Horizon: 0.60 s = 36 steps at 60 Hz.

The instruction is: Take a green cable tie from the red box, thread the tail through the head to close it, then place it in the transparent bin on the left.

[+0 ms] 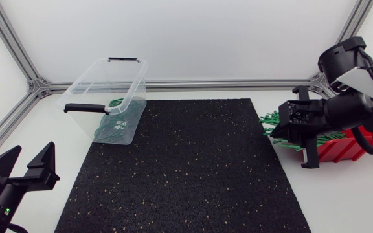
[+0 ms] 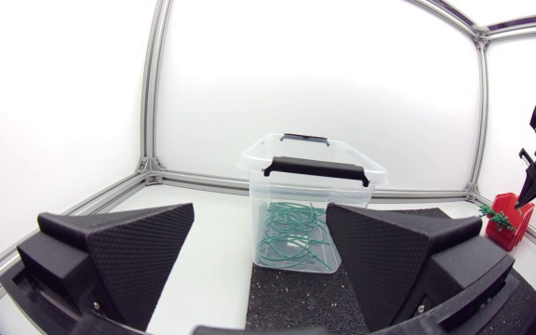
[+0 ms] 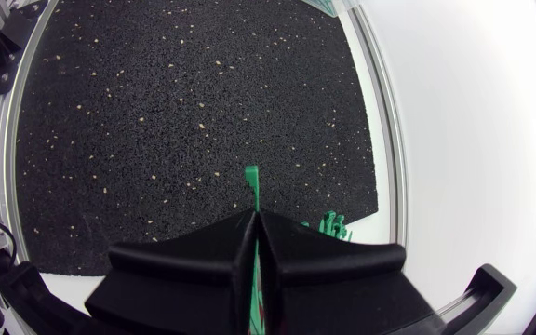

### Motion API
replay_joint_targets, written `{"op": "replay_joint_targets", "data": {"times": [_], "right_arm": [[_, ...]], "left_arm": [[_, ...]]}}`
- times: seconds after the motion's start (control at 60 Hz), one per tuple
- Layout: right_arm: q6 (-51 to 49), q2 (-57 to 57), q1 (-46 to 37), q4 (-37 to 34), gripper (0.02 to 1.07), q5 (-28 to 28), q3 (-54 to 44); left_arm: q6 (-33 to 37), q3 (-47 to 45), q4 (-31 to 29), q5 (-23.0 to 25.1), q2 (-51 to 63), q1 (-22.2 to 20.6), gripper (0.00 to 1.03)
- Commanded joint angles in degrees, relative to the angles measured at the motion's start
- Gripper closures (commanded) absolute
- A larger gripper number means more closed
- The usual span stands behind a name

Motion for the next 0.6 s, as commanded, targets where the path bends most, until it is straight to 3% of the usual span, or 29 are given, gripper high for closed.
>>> {"op": "replay_joint_targets", "data": {"times": [0.0, 0.1, 0.183, 0.267, 0.317, 0.583], "right_arm": [[1.06, 2.07, 0.34, 1.51, 1.01, -0.73, -2.3], [1.06, 4.27, 0.25, 4.94, 0.94, -0.55, -4.15], [0.88, 5.24, 0.07, 6.7, 0.69, -0.38, -5.29], [0.44, 5.41, -0.36, 6.78, 0.66, -0.38, -5.38], [0.35, 5.5, -0.72, 6.78, 0.58, -0.38, -5.29], [-2.11, 4.8, -2.3, 6.34, 0.58, 0.15, -5.82]], "left_arm": [[0.95, -2.26, -1.2, 0.2, -0.23, -0.07, 0.04], [0.95, -2.26, -1.28, 0.2, -0.23, -0.15, 0.04], [0.95, -2.26, -1.28, 0.2, -0.23, -0.24, 0.04], [0.95, -2.26, -1.28, 0.2, -0.23, -0.33, 0.04], [0.95, -2.26, -1.2, 0.2, -0.23, -0.33, 0.04], [0.95, -2.26, -1.28, 0.2, -0.23, -0.42, 0.04]]}}
